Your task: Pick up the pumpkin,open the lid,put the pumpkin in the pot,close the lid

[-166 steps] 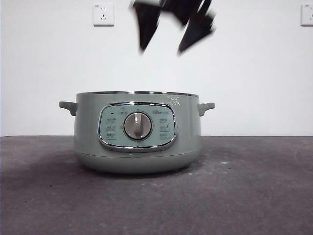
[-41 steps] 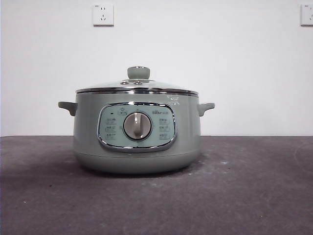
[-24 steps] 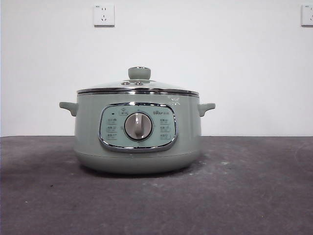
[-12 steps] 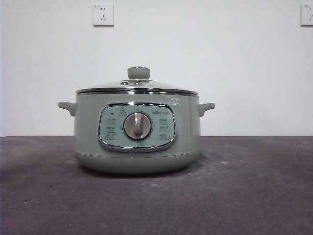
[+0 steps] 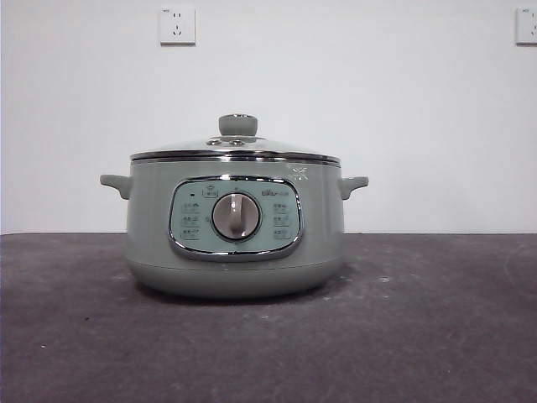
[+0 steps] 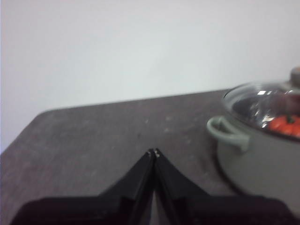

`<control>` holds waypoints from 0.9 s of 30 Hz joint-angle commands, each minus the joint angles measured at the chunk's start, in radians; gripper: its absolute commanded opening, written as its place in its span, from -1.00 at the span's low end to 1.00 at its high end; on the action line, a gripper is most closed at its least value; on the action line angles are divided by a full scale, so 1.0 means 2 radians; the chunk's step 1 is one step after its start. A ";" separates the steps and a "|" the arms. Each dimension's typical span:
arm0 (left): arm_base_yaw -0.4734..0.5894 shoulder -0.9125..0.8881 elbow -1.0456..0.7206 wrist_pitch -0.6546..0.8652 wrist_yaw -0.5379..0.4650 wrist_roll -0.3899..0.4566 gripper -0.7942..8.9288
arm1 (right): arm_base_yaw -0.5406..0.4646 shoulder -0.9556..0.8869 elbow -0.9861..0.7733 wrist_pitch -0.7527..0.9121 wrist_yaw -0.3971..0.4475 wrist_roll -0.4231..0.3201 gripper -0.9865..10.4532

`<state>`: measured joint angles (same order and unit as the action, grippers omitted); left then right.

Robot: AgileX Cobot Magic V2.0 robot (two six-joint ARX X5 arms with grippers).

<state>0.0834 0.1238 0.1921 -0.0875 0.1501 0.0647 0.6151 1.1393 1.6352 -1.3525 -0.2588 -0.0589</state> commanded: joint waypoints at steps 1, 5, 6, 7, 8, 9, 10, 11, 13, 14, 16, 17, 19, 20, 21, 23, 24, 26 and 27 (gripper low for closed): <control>0.002 -0.014 -0.024 0.006 -0.010 -0.014 -0.84 | 0.001 -0.001 -0.001 -0.006 0.001 0.004 -0.83; 0.002 -0.033 -0.053 0.006 -0.010 -0.019 -0.84 | 0.001 -0.001 -0.001 -0.006 0.001 0.004 -0.83; 0.002 -0.037 -0.059 0.006 -0.010 -0.019 -0.84 | 0.001 -0.001 -0.001 -0.006 0.001 0.004 -0.83; 0.002 -0.042 -0.065 0.005 -0.010 -0.019 -0.84 | 0.001 -0.001 -0.001 -0.006 0.001 0.004 -0.83; 0.002 -0.047 -0.072 0.006 -0.010 -0.019 -0.84 | 0.001 -0.001 -0.001 -0.006 0.001 0.004 -0.83; 0.002 -0.052 -0.078 0.006 -0.010 -0.020 -0.84 | 0.001 -0.001 -0.001 -0.006 0.001 0.004 -0.83; 0.002 -0.058 -0.084 0.006 -0.010 -0.020 -0.84 | 0.001 -0.001 -0.001 -0.006 0.001 0.004 -0.83; 0.002 -0.062 -0.090 0.006 -0.010 -0.020 -0.84 | 0.001 -0.001 -0.001 -0.006 0.001 0.004 -0.83; 0.002 -0.061 -0.095 -0.001 -0.010 -0.020 -0.84 | 0.001 -0.001 -0.001 -0.006 0.001 0.004 -0.83; 0.002 -0.061 -0.095 -0.008 -0.010 -0.020 -0.84 | 0.001 -0.001 -0.001 -0.006 0.001 0.004 -0.83; 0.002 -0.061 -0.095 -0.018 -0.010 -0.020 -0.84 | 0.001 -0.001 -0.001 -0.006 0.001 0.004 -0.83; 0.002 -0.061 -0.095 -0.022 -0.010 -0.020 -0.84 | 0.001 -0.001 -0.001 -0.006 0.001 0.004 -0.83; 0.002 -0.061 -0.095 -0.031 -0.009 -0.019 -0.84 | 0.001 -0.001 -0.001 -0.006 0.001 0.004 -0.83; 0.002 -0.061 -0.095 -0.036 -0.009 -0.019 -0.84 | 0.001 -0.001 -0.001 -0.006 0.001 0.004 -0.83; 0.002 -0.061 -0.095 -0.042 -0.009 -0.019 -0.84 | 0.001 -0.001 -0.001 -0.006 0.001 0.004 -0.83; 0.002 -0.061 -0.095 -0.043 -0.009 -0.019 -0.84 | 0.001 -0.001 -0.001 -0.006 0.001 0.004 -0.83; 0.002 -0.061 -0.095 -0.043 -0.009 -0.019 -0.84 | 0.001 -0.001 -0.001 -0.006 0.001 0.004 -0.83; 0.002 -0.061 -0.095 -0.043 -0.009 -0.019 -0.84 | 0.001 -0.001 -0.001 -0.006 0.001 0.004 -0.83; 0.002 -0.061 -0.095 -0.043 -0.009 -0.019 -0.84 | 0.001 -0.001 -0.001 -0.006 0.001 0.004 -0.83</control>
<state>0.0841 0.0044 0.0181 -0.1753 0.1333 0.0322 0.6151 1.1389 1.6352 -1.3525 -0.2584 -0.0589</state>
